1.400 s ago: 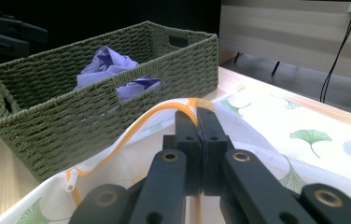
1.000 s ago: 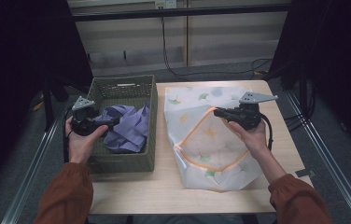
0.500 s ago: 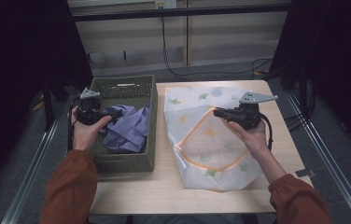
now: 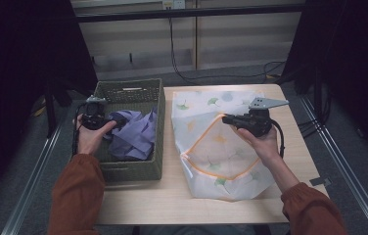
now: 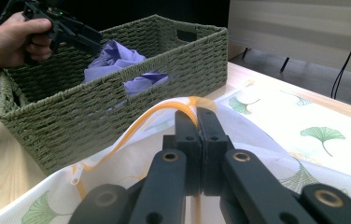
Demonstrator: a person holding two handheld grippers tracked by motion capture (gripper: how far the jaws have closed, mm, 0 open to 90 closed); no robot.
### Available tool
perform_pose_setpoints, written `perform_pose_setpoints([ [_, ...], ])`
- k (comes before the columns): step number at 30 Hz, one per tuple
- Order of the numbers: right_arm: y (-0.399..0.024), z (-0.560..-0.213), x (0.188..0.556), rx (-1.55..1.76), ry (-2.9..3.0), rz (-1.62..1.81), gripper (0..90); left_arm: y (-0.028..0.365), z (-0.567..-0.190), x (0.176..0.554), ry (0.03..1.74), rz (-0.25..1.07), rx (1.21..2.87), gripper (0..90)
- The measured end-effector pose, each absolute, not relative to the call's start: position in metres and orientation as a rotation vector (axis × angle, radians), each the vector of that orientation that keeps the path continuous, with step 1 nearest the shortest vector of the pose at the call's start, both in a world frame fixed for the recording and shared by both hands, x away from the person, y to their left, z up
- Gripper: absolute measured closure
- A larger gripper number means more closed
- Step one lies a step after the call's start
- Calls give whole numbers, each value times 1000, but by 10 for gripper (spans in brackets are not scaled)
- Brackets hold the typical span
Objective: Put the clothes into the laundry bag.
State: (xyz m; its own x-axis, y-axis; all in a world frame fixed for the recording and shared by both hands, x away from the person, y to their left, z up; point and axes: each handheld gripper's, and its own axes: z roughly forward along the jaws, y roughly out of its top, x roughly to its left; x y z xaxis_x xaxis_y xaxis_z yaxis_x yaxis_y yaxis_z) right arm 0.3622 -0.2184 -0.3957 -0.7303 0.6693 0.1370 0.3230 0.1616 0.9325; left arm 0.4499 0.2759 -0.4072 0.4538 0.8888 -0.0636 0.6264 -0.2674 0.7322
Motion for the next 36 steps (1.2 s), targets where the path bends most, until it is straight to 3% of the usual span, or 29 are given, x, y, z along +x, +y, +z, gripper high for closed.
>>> perform_pose_setpoints([
  [5,-218,-396,362,952,2140,1585,893,278,-419,458,1279,399,2087,39],
  [13,-217,-396,362,943,2149,1579,893,278,-427,463,1340,358,2094,39],
  [21,-215,-396,362,937,2160,1573,891,271,-435,465,1298,264,2198,37],
  [29,-213,-396,362,935,2175,1565,891,259,-440,463,1241,253,2236,44],
  [36,-212,-397,363,928,2189,1557,890,250,-449,466,1232,245,2365,51],
])
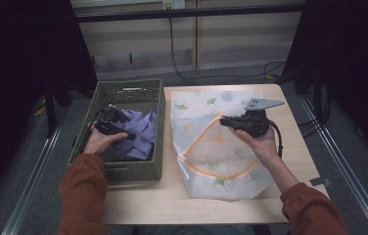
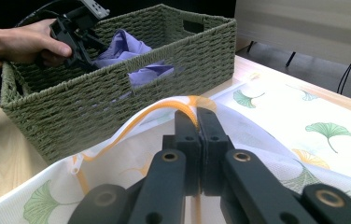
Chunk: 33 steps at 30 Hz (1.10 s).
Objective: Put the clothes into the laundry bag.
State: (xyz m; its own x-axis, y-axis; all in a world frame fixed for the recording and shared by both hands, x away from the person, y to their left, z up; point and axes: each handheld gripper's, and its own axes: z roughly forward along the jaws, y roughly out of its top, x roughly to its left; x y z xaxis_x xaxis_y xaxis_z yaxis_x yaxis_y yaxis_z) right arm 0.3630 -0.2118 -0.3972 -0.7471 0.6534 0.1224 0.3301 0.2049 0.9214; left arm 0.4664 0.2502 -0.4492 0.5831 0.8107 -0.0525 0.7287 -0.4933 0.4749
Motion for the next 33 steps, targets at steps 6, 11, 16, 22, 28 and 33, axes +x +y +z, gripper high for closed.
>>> perform_pose_setpoints([
  [6,-212,-397,364,930,2189,1558,891,244,-455,470,1219,231,2430,56],
  [11,-212,-398,364,920,2196,1548,890,241,-458,470,1236,227,2465,72],
  [16,-211,-398,363,911,2209,1530,890,239,-465,469,1243,264,2543,133],
  [22,-210,-399,364,907,2218,1517,890,241,-466,471,1278,263,2574,224],
  [28,-210,-398,363,902,2219,1513,890,242,-468,471,1321,250,2583,421],
  [33,-209,-399,363,902,2225,1509,890,240,-466,470,1328,236,2591,519],
])
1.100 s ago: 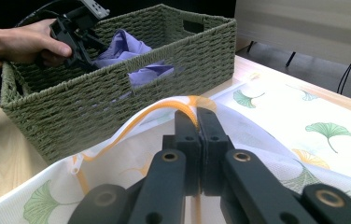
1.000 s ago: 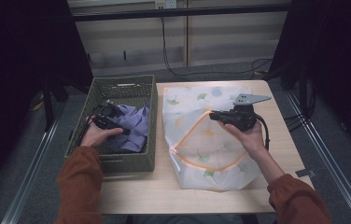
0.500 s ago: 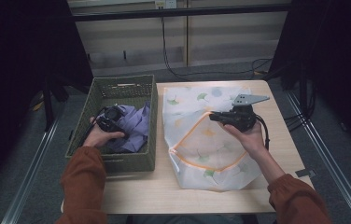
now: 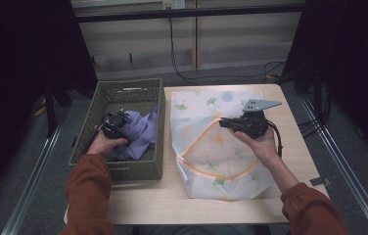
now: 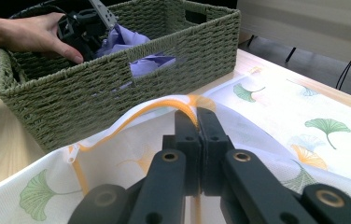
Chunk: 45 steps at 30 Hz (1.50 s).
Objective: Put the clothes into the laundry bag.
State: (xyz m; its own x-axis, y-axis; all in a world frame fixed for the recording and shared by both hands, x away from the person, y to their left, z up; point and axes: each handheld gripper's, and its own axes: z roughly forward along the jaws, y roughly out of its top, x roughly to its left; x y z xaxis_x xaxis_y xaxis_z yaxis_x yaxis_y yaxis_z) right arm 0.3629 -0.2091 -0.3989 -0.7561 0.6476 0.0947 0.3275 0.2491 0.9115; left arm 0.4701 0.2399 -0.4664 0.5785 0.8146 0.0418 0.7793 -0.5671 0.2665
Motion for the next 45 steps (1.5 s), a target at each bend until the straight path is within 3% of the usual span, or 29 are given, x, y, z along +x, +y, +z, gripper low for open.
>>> perform_pose_setpoints([
  [6,-209,-399,363,895,2231,1507,891,242,-464,471,1307,209,2586,658],
  [12,-209,-400,363,901,2232,1499,892,244,-460,470,1326,191,2555,730],
  [45,-210,-399,362,903,2228,1504,893,281,-404,442,1238,315,2083,744],
])
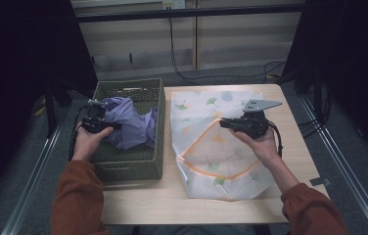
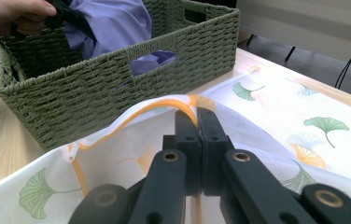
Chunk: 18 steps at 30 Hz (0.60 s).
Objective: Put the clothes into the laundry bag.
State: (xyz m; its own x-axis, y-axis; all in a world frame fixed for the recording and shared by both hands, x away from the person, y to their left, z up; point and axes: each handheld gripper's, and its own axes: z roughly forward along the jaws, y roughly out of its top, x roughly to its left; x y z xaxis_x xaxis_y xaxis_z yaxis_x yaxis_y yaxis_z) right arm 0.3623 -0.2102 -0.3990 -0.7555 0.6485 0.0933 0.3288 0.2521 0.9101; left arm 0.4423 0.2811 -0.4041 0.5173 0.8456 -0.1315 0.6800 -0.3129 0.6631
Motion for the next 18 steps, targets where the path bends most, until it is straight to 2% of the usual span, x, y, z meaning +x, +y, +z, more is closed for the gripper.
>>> perform_pose_setpoints([
  [10,-209,-398,362,901,2227,1513,893,290,-388,427,1188,396,1970,745],
  [18,-210,-398,361,901,2223,1519,893,296,-382,419,1170,400,1877,745],
])
